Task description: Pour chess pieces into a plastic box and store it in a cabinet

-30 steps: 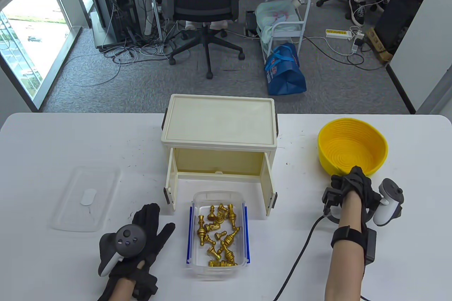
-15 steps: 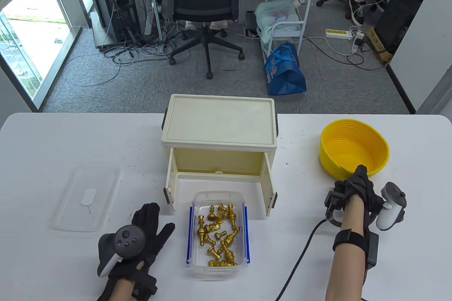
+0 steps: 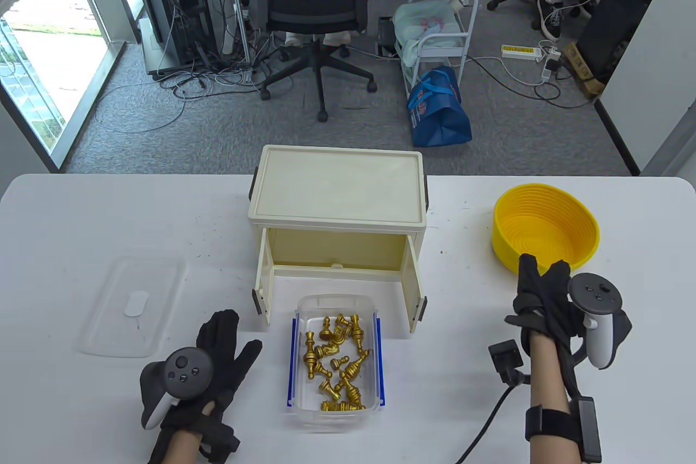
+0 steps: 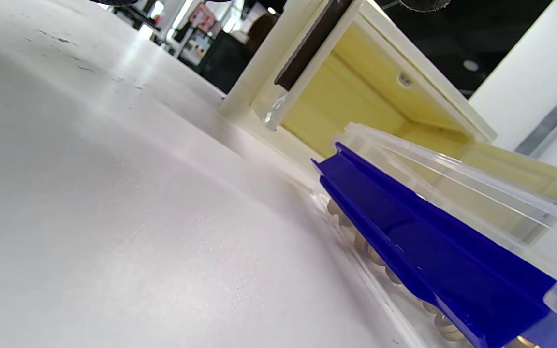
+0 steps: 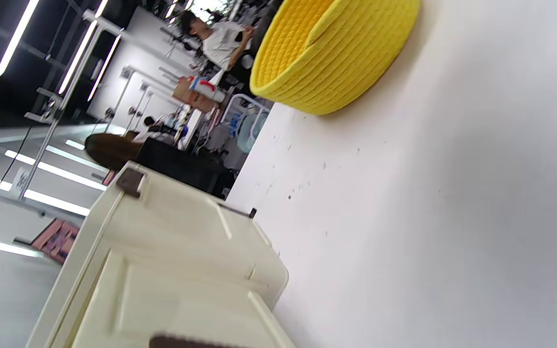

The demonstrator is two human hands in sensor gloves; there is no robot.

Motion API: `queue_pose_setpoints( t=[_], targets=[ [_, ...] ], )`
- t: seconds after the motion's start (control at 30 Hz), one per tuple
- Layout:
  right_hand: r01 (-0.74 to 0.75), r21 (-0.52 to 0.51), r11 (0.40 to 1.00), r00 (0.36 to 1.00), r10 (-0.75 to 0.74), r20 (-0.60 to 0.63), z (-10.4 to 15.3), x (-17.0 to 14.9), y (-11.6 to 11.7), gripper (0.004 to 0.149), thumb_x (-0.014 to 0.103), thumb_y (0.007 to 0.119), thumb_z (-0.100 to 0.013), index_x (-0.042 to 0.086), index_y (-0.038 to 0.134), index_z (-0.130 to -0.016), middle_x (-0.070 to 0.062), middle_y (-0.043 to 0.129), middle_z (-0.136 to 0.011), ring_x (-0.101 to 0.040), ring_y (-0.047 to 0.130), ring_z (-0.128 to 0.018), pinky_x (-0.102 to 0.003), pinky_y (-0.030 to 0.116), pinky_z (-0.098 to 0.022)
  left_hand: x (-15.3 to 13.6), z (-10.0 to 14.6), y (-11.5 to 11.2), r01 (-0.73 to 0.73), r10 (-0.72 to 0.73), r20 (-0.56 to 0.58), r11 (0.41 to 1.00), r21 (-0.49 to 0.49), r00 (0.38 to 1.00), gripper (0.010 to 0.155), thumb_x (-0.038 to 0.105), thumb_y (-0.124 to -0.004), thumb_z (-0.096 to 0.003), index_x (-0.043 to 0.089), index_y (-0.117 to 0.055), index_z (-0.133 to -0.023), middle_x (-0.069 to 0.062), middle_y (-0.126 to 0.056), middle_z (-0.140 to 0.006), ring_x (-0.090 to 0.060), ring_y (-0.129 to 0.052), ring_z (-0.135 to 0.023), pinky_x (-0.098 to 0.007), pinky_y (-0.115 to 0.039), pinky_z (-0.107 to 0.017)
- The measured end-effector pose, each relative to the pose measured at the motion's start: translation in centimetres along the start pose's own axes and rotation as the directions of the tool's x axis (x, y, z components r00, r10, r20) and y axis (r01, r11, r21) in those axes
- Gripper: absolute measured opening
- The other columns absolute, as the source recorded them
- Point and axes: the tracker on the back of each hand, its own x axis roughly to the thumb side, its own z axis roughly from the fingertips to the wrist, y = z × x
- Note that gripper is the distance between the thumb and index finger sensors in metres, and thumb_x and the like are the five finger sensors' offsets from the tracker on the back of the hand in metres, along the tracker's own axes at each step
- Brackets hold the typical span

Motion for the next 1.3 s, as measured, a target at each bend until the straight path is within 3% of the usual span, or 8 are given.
queue_pose_setpoints(
  t=[0.1, 0.2, 0.43, 0.63, 0.83, 1.17, 1.3],
  targets=[
    [-0.182, 0.020, 0.983, 0.975, 0.177, 0.133, 2.1, 1.5, 1.8, 0.084, 0.057, 0.056, -0.065, 0.008, 0.010, -0.114, -0.032, 0.010, -0.117, -0.064, 0.026, -0.103, -0.075, 0.040, -0.068, 0.0, 0.1, 0.0, -0.015, 0.015, 0.007, 1.000, 0.005, 1.000, 0.084, 0.059, -0.051, -0.0685, 0.001, -0.028, -0.125, -0.035, -0.032, -0.125, -0.063, -0.034, -0.108, -0.072, -0.050, -0.073],
    [-0.347, 0.030, 0.937, 0.910, 0.328, 0.255, 4.0, 2.6, 3.5, 0.084, 0.058, 0.056, -0.064, 0.010, 0.010, -0.115, -0.030, 0.009, -0.118, -0.063, 0.022, -0.104, -0.077, 0.036, -0.068, 0.1, 0.2, 0.0, -0.019, 0.019, 0.011, 1.000, 0.004, 1.000, 0.084, 0.058, -0.051, -0.0684, 0.001, -0.028, -0.125, -0.035, -0.032, -0.125, -0.063, -0.034, -0.108, -0.071, -0.050, -0.073],
    [-0.573, 0.049, 0.818, 0.768, 0.515, 0.380, 6.3, 3.0, 7.6, 0.086, 0.061, 0.057, -0.062, 0.009, 0.013, -0.116, -0.028, 0.010, -0.119, -0.061, 0.020, -0.106, -0.078, 0.033, -0.068, 0.0, 0.2, -0.1, -0.023, 0.023, 0.018, 1.000, 0.002, 1.000, 0.084, 0.058, -0.051, -0.0684, 0.001, -0.029, -0.125, -0.035, -0.032, -0.125, -0.064, -0.035, -0.107, -0.072, -0.050, -0.073],
    [-0.686, 0.000, 0.727, 0.682, 0.643, 0.349, 6.3, 1.0, 11.0, 0.090, 0.064, 0.056, -0.062, 0.006, 0.012, -0.116, -0.028, 0.009, -0.119, -0.059, 0.012, -0.105, -0.077, 0.028, -0.068, -0.1, 0.3, -0.2, -0.011, 0.011, 0.022, 1.000, 0.002, 1.000, 0.084, 0.058, -0.051, -0.0684, 0.000, -0.029, -0.125, -0.035, -0.033, -0.125, -0.063, -0.034, -0.108, -0.072, -0.050, -0.073],
    [-0.696, 0.020, 0.718, 0.676, 0.645, 0.356, 5.5, -1.9, 13.7, 0.092, 0.065, 0.056, -0.061, 0.003, 0.014, -0.116, -0.030, 0.012, -0.119, -0.060, 0.016, -0.105, -0.077, 0.031, -0.068, 0.1, 0.3, -0.1, 0.030, -0.030, 0.029, 1.000, 0.010, 0.999, 0.084, 0.059, -0.051, -0.0683, 0.001, -0.029, -0.125, -0.035, -0.033, -0.125, -0.063, -0.035, -0.108, -0.072, -0.050, -0.073],
    [-0.790, 0.023, 0.612, 0.589, 0.748, 0.308, 5.4, -3.6, 14.9, 0.092, 0.066, 0.054, -0.061, 0.006, 0.012, -0.115, -0.027, 0.011, -0.119, -0.058, 0.016, -0.106, -0.076, 0.030, -0.068, 1.3, 0.6, -0.3, 0.146, -0.146, 0.054, 0.989, 0.003, 0.988, 0.084, 0.058, -0.051, -0.0683, 0.001, -0.029, -0.125, -0.035, -0.033, -0.125, -0.063, -0.034, -0.108, -0.071, -0.049, -0.073],
    [-0.785, 0.023, 0.619, 0.592, 0.739, 0.321, 5.5, -3.7, 14.7, 0.091, 0.066, 0.053, -0.061, 0.006, 0.011, -0.115, -0.027, 0.010, -0.120, -0.058, 0.015, -0.106, -0.077, 0.029, -0.068, 2.5, 1.1, 0.2, 0.244, -0.246, 0.054, 0.969, 0.046, 0.968, 0.085, 0.059, -0.053, -0.0679, 0.001, -0.030, -0.125, -0.034, -0.033, -0.126, -0.063, -0.035, -0.108, -0.071, -0.049, -0.073]
  ],
)
